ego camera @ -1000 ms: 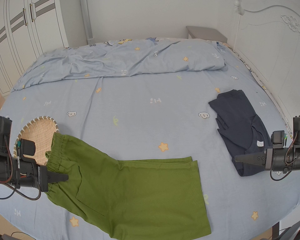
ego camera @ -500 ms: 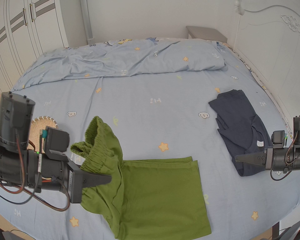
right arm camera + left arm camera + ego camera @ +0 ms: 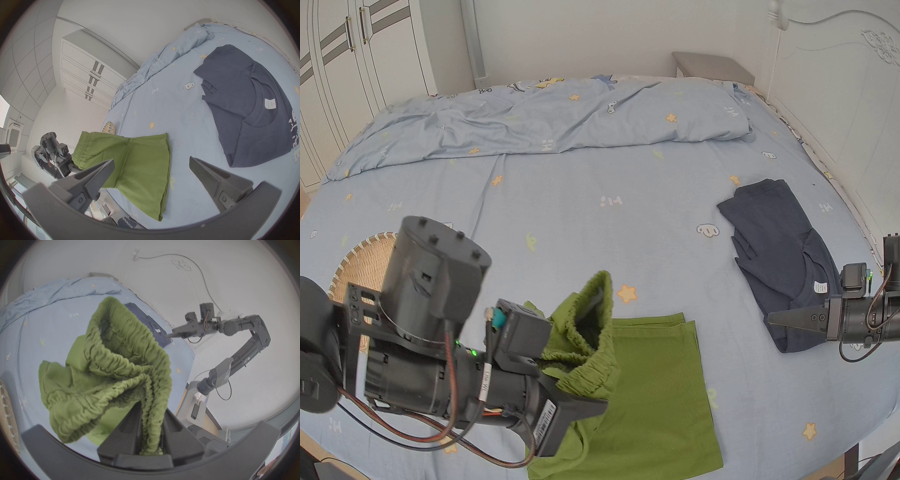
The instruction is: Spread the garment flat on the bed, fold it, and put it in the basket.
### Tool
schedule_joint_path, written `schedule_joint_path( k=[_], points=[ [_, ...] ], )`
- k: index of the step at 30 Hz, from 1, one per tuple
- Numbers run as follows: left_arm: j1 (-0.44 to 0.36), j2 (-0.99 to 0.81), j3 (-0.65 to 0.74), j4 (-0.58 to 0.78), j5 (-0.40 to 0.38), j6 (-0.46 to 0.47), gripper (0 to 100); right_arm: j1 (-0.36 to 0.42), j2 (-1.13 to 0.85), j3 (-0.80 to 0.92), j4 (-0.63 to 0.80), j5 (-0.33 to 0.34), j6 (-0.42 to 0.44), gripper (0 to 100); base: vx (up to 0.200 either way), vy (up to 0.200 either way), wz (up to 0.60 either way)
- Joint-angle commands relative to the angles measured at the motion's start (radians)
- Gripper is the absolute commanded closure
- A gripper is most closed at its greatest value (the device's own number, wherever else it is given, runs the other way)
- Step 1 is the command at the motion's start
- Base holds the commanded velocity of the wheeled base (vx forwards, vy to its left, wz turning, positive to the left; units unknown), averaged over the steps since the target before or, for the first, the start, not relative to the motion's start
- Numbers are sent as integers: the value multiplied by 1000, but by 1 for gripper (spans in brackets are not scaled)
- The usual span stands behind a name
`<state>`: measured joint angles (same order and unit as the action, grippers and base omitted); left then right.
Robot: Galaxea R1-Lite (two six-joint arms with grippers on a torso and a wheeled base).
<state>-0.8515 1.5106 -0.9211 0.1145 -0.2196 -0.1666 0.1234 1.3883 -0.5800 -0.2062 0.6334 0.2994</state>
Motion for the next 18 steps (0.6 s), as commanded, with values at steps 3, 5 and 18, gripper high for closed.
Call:
schedule_joint_path(
  k=[3, 5, 18],
  points=[
    [-46, 77, 1, -2, 0, -1, 100, 4, 6, 5, -2, 0, 0, 0, 0, 0, 0],
    [-58, 126, 4, -49, 0, -1, 100, 9, 5, 6, -2, 0, 0, 0, 0, 0, 0],
    [-100, 232, 22, -259, 52, -76, 0, 12, 12, 8, -4, 0, 0, 0, 0, 0, 0]
  ],
)
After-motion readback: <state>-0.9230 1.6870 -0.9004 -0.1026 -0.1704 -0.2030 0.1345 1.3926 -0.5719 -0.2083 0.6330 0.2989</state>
